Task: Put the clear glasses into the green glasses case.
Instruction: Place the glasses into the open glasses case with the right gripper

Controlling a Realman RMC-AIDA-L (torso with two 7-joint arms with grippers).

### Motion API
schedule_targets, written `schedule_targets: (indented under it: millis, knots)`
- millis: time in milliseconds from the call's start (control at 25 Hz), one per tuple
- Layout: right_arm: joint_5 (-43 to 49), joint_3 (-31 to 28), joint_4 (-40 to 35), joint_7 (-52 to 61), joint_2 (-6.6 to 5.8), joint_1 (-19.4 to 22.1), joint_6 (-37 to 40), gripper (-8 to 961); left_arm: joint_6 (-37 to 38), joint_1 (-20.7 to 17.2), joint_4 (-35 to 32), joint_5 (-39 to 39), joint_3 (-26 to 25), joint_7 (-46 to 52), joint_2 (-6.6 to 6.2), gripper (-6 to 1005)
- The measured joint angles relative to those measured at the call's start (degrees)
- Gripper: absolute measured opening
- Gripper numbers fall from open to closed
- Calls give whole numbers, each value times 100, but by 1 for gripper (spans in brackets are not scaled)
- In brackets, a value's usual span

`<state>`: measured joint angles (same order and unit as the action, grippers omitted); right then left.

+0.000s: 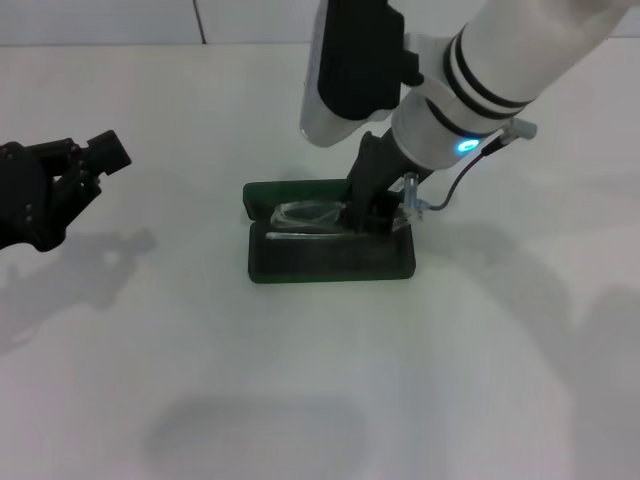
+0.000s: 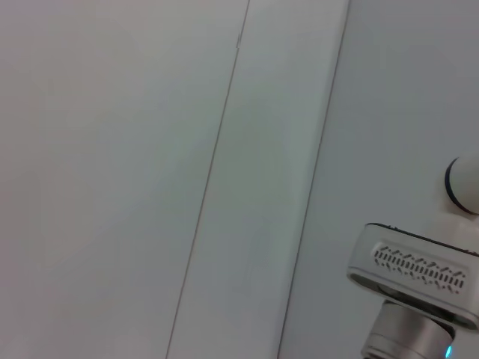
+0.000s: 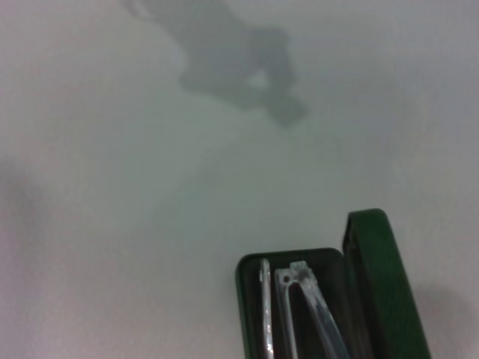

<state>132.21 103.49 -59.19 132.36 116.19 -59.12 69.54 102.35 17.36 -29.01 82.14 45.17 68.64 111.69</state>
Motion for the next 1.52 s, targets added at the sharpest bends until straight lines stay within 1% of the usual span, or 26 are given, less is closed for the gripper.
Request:
schedule_targets:
  millis: [320,840,1080,1520]
  knots:
    - [-105,258,138,29,0,-18,-233,114,-25,-16,10,0,-1,39,40,56]
    - [-12,334,157,286,0,-89,-258,114,-33,-42,26,-3,1,29,64,61]
    - [21,380,292,351,0,-152,-289,113,-41,-73,27,-6,0,13,68,63]
    - [25,409,335,378,0,-157,-351,117,-94,-84,27,-6,15,19,99,67]
